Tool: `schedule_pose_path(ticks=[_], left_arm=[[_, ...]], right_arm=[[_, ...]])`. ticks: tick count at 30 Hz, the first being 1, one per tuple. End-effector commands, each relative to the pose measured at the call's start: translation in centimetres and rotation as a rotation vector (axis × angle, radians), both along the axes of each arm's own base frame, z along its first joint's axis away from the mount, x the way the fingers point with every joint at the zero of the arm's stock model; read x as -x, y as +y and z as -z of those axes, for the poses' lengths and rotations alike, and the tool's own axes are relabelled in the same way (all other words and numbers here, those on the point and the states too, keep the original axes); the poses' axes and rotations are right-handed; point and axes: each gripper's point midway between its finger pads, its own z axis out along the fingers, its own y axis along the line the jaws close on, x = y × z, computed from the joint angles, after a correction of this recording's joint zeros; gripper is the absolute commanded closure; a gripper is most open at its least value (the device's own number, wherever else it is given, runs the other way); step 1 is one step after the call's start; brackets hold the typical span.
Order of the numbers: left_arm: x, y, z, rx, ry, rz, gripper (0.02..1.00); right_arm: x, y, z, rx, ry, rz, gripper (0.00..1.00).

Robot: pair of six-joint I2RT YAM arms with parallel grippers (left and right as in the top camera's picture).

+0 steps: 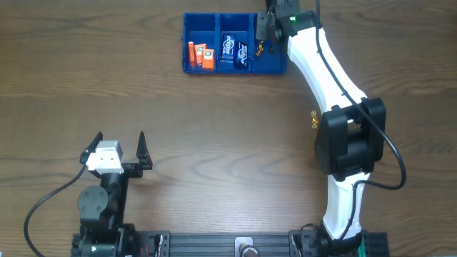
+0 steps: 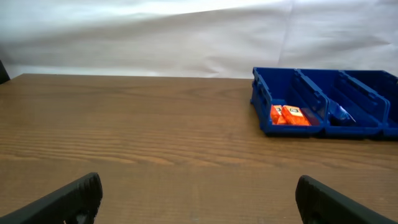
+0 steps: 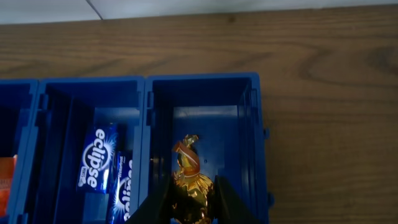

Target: Sort Candies Into Trays

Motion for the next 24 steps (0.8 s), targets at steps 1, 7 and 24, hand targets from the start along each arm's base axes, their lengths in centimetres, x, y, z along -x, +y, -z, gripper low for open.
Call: schedule_pose_path(ticks=[1,7,24], left_arm=[[0.1,0.2,1.8,-0.015,0.051,-0.009,0.020],[0.1,0.2,1.8,-0.015,0.051,-0.009,0.023],[0.1,0.2,1.7,-0.015,0.050,-0.009,0.020]], right_arm=[[-0.3,-0.5,-0.6,0.011,-0.018,0.015,0.724],[-0.3,-0.3,-0.6,0.015,-0.017,0.000,0.476],[13.5,-7.4,-2.0,0.124,0.125,0.067,0.318]])
